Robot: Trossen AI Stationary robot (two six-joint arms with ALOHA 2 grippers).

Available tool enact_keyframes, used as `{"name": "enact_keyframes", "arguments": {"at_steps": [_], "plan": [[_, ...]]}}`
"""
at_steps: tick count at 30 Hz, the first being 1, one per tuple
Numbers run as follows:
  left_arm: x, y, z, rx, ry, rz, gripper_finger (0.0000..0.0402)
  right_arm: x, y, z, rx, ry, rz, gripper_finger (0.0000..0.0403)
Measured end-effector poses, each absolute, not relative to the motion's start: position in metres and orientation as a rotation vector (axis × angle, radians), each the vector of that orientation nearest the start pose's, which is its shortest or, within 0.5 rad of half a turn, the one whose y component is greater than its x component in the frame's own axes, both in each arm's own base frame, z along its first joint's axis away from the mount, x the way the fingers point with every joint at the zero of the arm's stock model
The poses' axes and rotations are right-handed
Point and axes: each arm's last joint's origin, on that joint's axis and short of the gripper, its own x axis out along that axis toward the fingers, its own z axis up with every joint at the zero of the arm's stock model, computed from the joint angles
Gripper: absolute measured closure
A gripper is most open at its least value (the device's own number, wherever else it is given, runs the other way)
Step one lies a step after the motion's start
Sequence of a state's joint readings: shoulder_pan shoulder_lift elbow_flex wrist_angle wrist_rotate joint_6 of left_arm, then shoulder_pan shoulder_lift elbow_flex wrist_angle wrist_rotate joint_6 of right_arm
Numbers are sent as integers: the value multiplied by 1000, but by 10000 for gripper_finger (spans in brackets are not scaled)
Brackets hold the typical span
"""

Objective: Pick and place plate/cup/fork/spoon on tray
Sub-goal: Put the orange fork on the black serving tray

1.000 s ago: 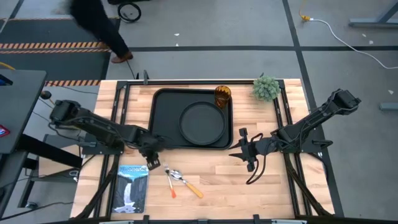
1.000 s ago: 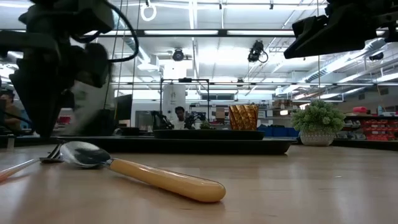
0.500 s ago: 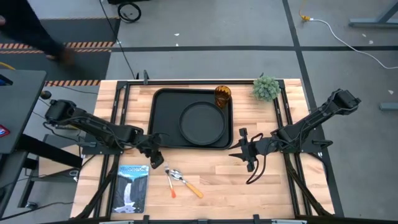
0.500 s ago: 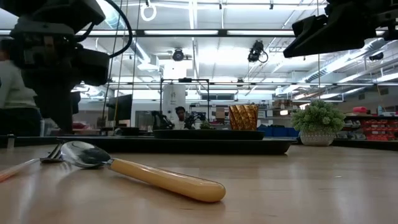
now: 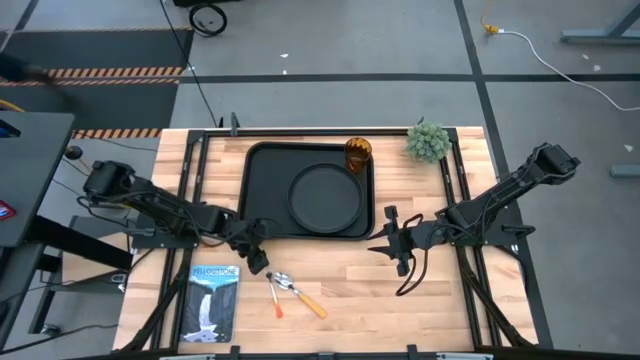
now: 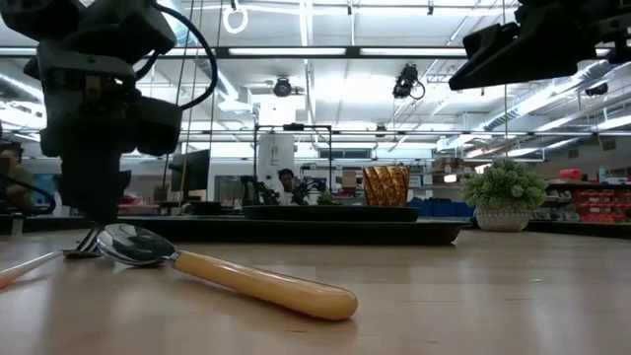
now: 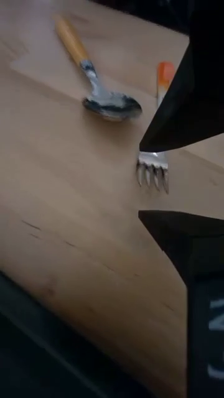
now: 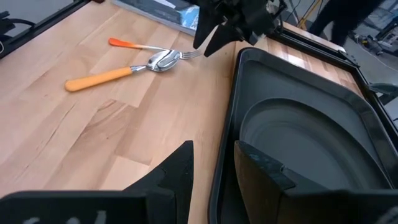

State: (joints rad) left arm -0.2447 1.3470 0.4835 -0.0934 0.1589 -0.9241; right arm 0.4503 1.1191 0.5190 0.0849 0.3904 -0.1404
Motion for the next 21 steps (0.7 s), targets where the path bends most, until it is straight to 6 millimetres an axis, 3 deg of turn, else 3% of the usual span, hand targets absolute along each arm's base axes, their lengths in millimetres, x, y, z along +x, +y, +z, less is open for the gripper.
{"name": "enact_keyframes", "arguments": {"at_steps": [21], "plan": [[215,-70,127,-757,1080,73,299,206,87,206,-342,460,91,280]]}}
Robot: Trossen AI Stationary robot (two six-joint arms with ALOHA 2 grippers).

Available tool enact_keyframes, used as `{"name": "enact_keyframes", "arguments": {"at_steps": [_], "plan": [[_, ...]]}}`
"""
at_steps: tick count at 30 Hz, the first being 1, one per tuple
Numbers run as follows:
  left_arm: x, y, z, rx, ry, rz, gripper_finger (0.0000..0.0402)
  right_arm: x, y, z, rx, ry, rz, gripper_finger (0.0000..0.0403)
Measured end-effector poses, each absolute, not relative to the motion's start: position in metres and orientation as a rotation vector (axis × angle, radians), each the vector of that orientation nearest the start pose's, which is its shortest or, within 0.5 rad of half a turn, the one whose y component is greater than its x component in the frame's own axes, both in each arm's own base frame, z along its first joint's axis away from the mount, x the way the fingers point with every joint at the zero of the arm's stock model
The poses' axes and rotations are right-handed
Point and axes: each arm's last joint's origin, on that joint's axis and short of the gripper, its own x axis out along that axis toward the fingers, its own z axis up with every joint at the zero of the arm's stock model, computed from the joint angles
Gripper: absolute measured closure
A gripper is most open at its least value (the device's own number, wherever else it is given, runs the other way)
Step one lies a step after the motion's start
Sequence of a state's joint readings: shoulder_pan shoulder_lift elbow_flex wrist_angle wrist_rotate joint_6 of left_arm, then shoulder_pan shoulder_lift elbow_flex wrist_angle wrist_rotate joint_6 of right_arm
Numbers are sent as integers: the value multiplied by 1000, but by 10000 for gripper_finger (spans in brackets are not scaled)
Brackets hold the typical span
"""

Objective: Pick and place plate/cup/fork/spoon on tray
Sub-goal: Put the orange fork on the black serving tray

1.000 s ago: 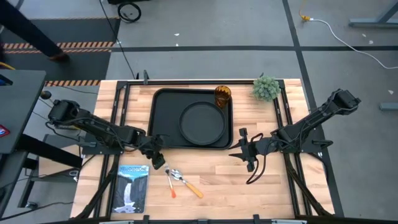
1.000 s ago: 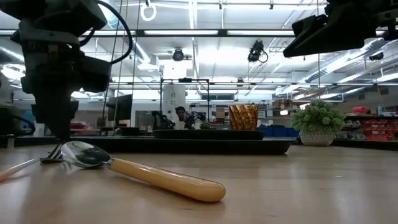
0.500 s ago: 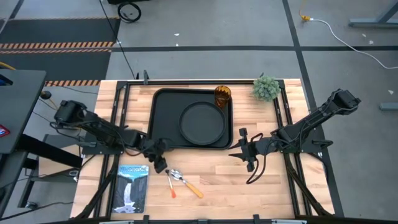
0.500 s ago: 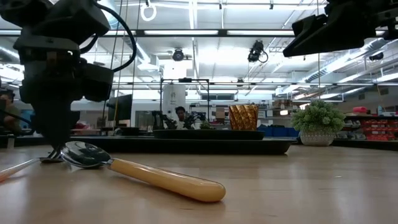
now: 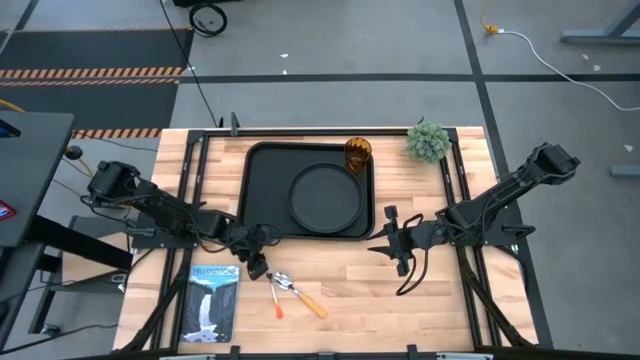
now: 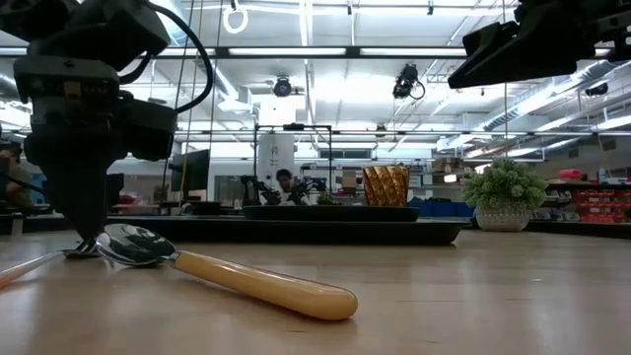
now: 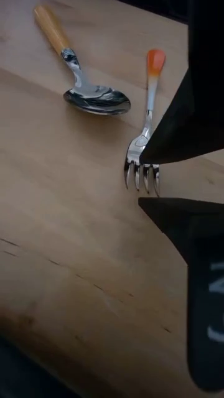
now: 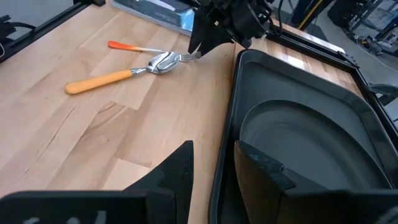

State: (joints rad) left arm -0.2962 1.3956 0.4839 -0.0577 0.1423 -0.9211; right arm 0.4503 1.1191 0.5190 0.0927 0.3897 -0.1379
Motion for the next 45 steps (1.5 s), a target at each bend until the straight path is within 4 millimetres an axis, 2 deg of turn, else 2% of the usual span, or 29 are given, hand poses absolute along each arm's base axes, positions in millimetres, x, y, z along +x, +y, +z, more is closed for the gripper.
{"name": "enact_keyframes", "arguments": {"at_steps": [20,45], "plan": [[216,-68,128,-740,1044,116,390,206,87,206,-345,460,92,280],[215,-71,129,-820,1130,-8,395,206,87,207,-353,456,94,280]]}}
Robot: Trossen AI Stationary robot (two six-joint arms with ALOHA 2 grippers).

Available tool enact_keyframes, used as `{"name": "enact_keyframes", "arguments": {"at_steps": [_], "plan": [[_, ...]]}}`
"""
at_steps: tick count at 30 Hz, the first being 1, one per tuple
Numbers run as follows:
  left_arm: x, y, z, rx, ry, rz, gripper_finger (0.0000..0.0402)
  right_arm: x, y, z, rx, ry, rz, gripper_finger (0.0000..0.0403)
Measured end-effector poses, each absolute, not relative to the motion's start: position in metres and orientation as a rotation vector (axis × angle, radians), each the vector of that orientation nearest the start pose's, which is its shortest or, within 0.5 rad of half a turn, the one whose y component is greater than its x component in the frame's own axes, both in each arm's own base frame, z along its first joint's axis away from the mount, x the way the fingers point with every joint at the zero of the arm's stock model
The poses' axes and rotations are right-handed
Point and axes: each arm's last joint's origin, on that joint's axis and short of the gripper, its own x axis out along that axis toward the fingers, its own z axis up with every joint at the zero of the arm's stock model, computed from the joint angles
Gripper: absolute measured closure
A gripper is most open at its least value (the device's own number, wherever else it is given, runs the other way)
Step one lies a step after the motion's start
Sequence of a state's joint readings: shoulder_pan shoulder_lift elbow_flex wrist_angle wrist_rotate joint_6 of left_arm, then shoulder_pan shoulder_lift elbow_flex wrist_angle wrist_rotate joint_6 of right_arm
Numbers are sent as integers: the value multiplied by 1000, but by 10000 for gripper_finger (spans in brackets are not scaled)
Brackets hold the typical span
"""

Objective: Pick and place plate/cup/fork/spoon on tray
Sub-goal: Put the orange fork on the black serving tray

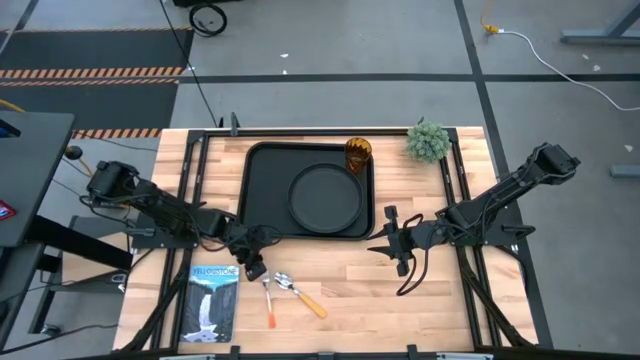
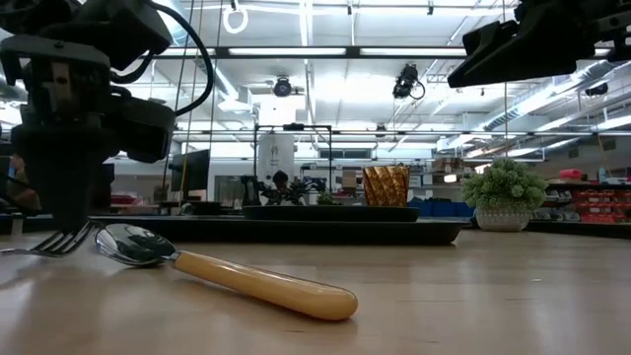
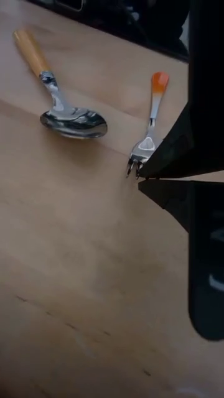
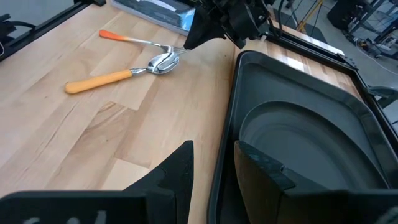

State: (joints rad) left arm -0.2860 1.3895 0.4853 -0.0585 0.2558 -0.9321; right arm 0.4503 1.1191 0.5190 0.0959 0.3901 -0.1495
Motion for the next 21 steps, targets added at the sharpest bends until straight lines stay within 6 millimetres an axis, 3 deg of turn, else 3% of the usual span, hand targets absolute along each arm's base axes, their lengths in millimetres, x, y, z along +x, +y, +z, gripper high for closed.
{"name": "enact_keyframes", "arguments": {"at_steps": [21], "plan": [[201,-40,158,-866,1070,4,395,206,87,207,-356,449,94,280]]}}
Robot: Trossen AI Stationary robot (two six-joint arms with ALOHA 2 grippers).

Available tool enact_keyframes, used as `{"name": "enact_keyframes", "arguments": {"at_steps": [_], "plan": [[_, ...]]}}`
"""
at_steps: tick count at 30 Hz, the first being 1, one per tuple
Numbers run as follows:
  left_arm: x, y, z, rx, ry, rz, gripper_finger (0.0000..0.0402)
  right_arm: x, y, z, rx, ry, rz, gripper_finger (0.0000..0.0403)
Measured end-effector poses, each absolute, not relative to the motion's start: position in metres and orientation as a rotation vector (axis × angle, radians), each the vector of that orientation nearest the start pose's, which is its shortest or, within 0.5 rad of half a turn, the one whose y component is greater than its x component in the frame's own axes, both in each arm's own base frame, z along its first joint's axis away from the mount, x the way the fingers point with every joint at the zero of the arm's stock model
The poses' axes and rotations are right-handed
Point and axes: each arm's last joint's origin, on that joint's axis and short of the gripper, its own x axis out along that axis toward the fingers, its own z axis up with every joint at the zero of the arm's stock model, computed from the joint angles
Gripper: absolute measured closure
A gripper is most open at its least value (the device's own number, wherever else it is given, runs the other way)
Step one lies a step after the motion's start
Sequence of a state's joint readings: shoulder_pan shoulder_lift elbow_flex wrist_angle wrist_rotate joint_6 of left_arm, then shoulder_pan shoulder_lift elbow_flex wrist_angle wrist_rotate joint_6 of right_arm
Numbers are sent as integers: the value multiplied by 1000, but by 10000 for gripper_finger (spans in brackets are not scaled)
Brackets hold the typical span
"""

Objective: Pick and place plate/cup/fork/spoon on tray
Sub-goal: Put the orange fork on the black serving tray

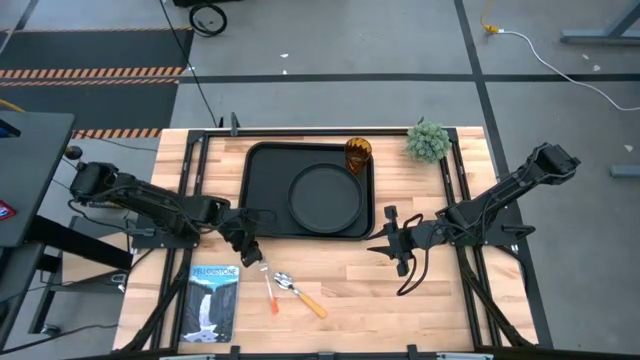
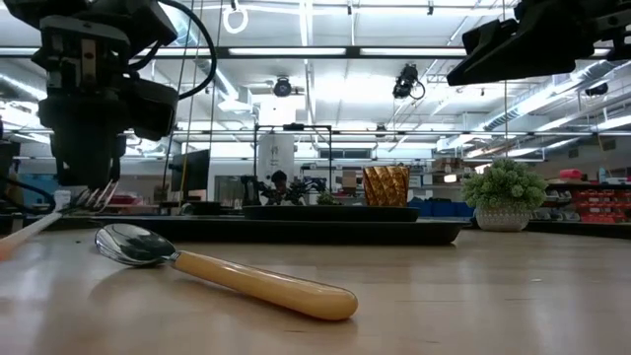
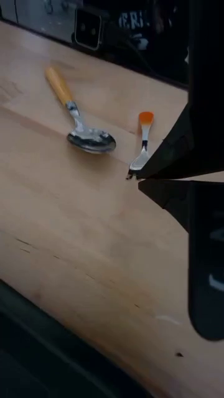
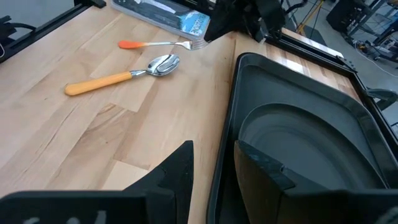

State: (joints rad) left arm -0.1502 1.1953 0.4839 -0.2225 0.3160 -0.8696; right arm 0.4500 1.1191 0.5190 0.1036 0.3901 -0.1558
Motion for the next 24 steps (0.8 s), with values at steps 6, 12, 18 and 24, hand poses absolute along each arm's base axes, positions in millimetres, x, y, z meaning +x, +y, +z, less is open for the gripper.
{"name": "enact_keyframes", "arguments": {"at_steps": [6,12,18,24], "plan": [[194,-33,165,-874,1071,19,395,206,88,207,-356,449,94,280],[186,-28,173,-885,1046,20,395,206,87,207,-356,449,94,280],[179,-20,183,-897,998,26,395,206,88,207,-359,448,95,280],[176,-6,187,-899,948,60,395,207,88,208,-364,439,96,280]]}}
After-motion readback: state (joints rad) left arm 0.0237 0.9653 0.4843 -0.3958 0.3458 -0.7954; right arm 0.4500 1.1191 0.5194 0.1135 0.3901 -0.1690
